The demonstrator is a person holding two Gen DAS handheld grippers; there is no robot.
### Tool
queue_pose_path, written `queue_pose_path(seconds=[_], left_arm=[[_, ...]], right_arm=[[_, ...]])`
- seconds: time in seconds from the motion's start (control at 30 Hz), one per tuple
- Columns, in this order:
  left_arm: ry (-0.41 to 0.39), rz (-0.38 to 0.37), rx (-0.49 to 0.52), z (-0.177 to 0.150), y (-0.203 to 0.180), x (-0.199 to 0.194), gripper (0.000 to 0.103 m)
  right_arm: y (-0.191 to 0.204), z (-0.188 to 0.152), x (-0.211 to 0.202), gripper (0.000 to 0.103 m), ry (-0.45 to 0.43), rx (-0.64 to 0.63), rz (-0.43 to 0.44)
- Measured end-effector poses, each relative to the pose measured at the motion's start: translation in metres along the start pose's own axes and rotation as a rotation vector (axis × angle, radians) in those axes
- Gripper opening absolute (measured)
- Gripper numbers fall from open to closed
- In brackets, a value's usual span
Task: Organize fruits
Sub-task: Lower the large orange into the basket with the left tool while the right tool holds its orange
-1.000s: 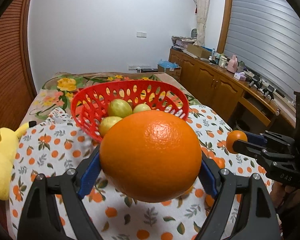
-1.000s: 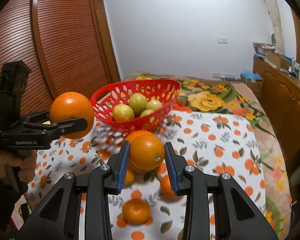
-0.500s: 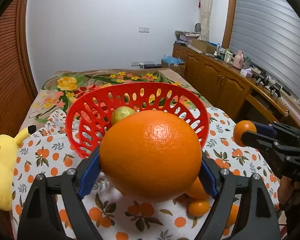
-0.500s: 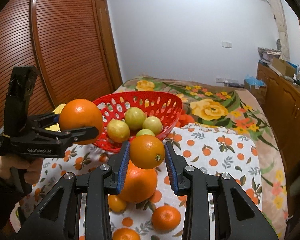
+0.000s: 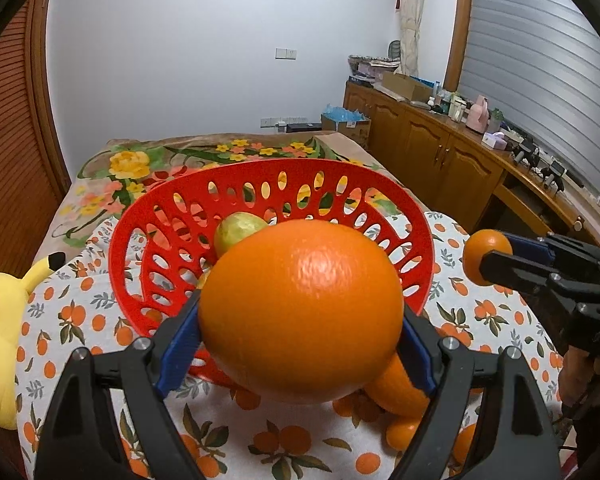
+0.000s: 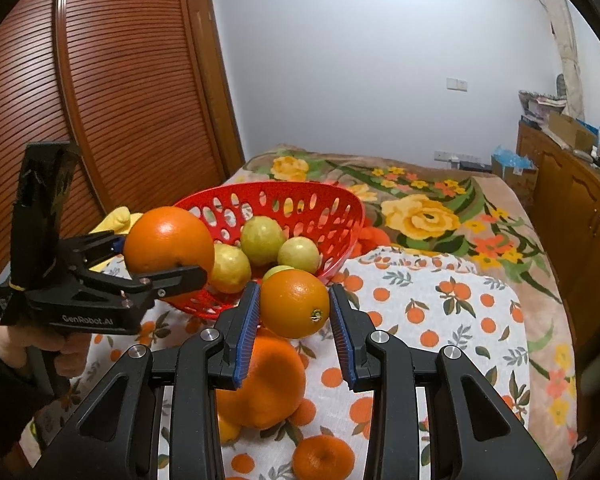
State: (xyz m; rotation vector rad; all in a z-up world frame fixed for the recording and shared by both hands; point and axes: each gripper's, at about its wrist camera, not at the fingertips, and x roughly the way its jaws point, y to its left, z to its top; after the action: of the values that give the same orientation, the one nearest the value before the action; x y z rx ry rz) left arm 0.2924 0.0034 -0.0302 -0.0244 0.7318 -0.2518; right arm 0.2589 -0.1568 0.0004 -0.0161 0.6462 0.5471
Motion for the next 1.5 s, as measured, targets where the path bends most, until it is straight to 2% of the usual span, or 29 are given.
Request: queue_pose_path(seconds=[1.0, 1.4, 1.5], left_arm=[[0.118, 0.082, 0.03, 0.004, -0.016, 0.035, 0.086], [0.111, 0.085, 0.035, 0.001, -0.013, 0.036, 0.087], [0.102, 0.063, 0.011, 0.002, -0.01, 0.035, 0.087]], right_arm=[[-0.006, -0.001, 0.009, 0.034, 0.01, 0.007, 0.007], [-0.007, -0.003, 0.007, 0.034, 0.013, 0.009, 0.0], [-0.008, -0.001, 0.007, 0.034, 0.012, 0.005, -0.003]])
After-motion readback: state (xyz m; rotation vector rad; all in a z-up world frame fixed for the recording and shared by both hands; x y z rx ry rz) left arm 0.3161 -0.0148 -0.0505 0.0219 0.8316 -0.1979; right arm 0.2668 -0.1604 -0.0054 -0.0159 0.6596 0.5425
